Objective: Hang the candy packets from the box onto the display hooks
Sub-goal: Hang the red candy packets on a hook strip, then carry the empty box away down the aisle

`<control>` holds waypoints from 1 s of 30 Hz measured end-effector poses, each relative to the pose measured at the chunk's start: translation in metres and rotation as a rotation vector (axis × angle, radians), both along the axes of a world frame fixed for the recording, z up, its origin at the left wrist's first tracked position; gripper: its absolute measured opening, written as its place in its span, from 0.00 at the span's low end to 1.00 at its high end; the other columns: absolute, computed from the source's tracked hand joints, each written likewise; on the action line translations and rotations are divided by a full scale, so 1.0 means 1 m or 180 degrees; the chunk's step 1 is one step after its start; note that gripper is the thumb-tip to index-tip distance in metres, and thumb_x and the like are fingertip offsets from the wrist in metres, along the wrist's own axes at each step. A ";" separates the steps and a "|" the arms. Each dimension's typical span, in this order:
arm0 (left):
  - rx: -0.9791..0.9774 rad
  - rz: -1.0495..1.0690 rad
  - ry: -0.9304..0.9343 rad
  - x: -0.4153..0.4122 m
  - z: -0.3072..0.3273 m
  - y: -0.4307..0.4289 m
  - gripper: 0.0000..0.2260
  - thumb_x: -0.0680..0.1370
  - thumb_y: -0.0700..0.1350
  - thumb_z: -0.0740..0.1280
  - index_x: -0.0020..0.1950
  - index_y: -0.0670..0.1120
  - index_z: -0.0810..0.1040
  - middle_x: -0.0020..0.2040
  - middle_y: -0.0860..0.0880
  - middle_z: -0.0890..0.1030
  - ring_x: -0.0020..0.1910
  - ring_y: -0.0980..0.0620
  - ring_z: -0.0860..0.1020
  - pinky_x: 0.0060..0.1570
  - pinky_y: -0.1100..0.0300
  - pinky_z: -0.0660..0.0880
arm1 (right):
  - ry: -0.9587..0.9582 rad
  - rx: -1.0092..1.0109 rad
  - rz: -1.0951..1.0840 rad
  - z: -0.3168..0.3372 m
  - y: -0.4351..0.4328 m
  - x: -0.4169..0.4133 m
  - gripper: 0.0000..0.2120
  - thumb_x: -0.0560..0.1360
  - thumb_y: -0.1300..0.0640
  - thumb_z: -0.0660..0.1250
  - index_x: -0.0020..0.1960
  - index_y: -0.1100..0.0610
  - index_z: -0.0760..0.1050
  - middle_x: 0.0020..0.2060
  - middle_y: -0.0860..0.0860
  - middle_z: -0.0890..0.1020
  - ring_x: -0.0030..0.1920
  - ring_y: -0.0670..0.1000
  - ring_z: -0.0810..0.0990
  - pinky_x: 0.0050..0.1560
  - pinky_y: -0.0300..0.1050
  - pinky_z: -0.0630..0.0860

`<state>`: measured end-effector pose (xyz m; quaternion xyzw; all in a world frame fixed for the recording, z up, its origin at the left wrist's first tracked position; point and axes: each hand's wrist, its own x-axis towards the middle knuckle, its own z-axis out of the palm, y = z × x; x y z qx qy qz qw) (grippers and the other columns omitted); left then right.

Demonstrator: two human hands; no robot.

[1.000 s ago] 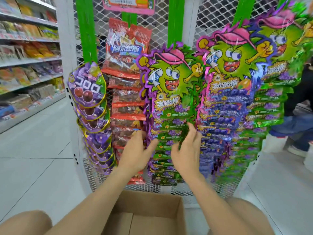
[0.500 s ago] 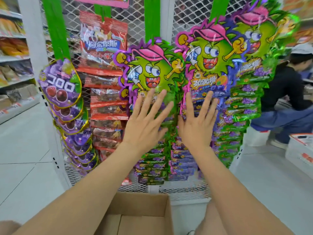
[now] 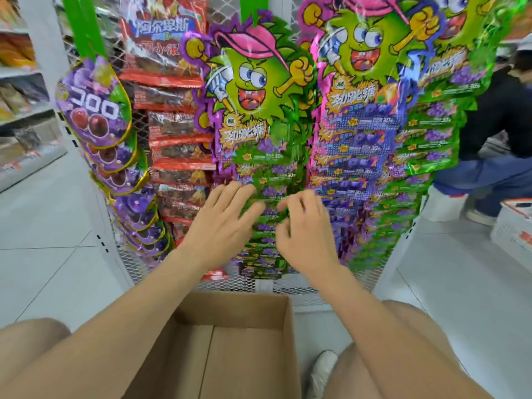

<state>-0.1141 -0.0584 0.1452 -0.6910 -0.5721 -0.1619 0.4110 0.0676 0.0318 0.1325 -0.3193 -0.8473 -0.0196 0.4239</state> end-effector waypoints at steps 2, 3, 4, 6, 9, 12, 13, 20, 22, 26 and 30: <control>-0.0289 -0.0037 -0.0157 -0.010 -0.021 -0.023 0.07 0.78 0.40 0.67 0.54 0.42 0.79 0.55 0.40 0.80 0.53 0.37 0.78 0.52 0.43 0.74 | -0.0098 -0.0661 0.0414 -0.013 -0.014 -0.009 0.07 0.73 0.60 0.65 0.49 0.55 0.80 0.45 0.51 0.78 0.47 0.56 0.77 0.50 0.54 0.77; -0.0517 0.0008 -0.0323 -0.016 -0.031 -0.035 0.06 0.77 0.42 0.67 0.52 0.42 0.78 0.49 0.42 0.79 0.48 0.38 0.78 0.47 0.44 0.74 | -0.0239 -0.1022 0.0583 -0.019 -0.020 -0.014 0.07 0.74 0.60 0.65 0.48 0.54 0.81 0.40 0.48 0.79 0.43 0.53 0.78 0.47 0.52 0.78; -0.0774 0.0103 -0.0541 -0.023 -0.043 -0.048 0.06 0.77 0.44 0.66 0.51 0.43 0.77 0.45 0.45 0.78 0.43 0.39 0.78 0.43 0.46 0.74 | -0.0450 -0.1354 0.0766 -0.027 -0.025 -0.019 0.08 0.74 0.60 0.66 0.48 0.53 0.82 0.36 0.43 0.79 0.39 0.50 0.78 0.45 0.49 0.79; -0.1376 0.0457 -0.1033 -0.036 -0.064 -0.073 0.09 0.77 0.49 0.62 0.51 0.46 0.77 0.41 0.48 0.80 0.39 0.40 0.81 0.35 0.51 0.74 | -0.0921 -0.1826 0.1111 -0.046 -0.033 -0.031 0.10 0.75 0.59 0.65 0.51 0.51 0.83 0.33 0.40 0.78 0.35 0.44 0.78 0.44 0.47 0.80; -0.2146 0.1104 -0.1577 -0.057 -0.100 -0.103 0.11 0.77 0.55 0.60 0.54 0.52 0.76 0.46 0.51 0.83 0.44 0.42 0.83 0.36 0.53 0.72 | -0.1489 -0.2131 0.1288 -0.080 -0.048 -0.049 0.11 0.78 0.58 0.64 0.55 0.50 0.83 0.38 0.41 0.79 0.41 0.47 0.79 0.49 0.49 0.82; -0.2295 0.1521 -0.2309 -0.076 -0.146 -0.131 0.09 0.79 0.54 0.65 0.56 0.53 0.77 0.49 0.50 0.83 0.50 0.41 0.82 0.43 0.51 0.77 | -0.1728 -0.2387 0.1430 -0.110 -0.065 -0.065 0.08 0.82 0.53 0.63 0.54 0.50 0.82 0.40 0.44 0.84 0.43 0.49 0.82 0.48 0.52 0.82; -0.2216 0.1635 -0.2570 -0.080 -0.161 -0.141 0.09 0.79 0.53 0.66 0.55 0.52 0.79 0.50 0.48 0.83 0.51 0.40 0.82 0.46 0.50 0.78 | -0.1706 -0.2585 0.1418 -0.121 -0.070 -0.069 0.09 0.83 0.52 0.63 0.52 0.50 0.82 0.40 0.45 0.84 0.42 0.48 0.82 0.47 0.52 0.82; -0.2498 0.2887 -0.3816 -0.093 -0.271 -0.178 0.35 0.80 0.48 0.70 0.82 0.43 0.56 0.78 0.38 0.59 0.69 0.29 0.70 0.64 0.38 0.73 | -0.1710 -0.3010 -0.1191 -0.234 -0.075 -0.041 0.22 0.74 0.54 0.74 0.66 0.56 0.74 0.63 0.61 0.76 0.63 0.64 0.76 0.64 0.56 0.78; -0.2489 0.2884 -0.4275 -0.095 -0.286 -0.180 0.34 0.81 0.45 0.69 0.82 0.39 0.55 0.77 0.35 0.63 0.67 0.30 0.74 0.63 0.40 0.74 | -0.1445 -0.3272 -0.1891 -0.249 -0.081 -0.027 0.36 0.72 0.56 0.77 0.73 0.62 0.63 0.68 0.65 0.68 0.67 0.67 0.71 0.65 0.59 0.76; -0.2355 0.3209 -0.4306 -0.097 -0.302 -0.191 0.17 0.80 0.48 0.71 0.62 0.40 0.72 0.57 0.39 0.79 0.53 0.37 0.79 0.47 0.47 0.77 | -0.1088 -0.4228 -0.2192 -0.267 -0.091 -0.010 0.39 0.74 0.54 0.78 0.76 0.60 0.59 0.70 0.63 0.71 0.67 0.68 0.75 0.64 0.62 0.75; -0.2291 0.3771 -0.4663 -0.092 -0.312 -0.229 0.18 0.77 0.55 0.73 0.58 0.45 0.75 0.55 0.42 0.78 0.47 0.41 0.79 0.41 0.50 0.77 | -0.1071 -0.3936 -0.1747 -0.281 -0.099 0.008 0.26 0.72 0.58 0.75 0.65 0.56 0.67 0.54 0.59 0.81 0.53 0.65 0.82 0.52 0.58 0.82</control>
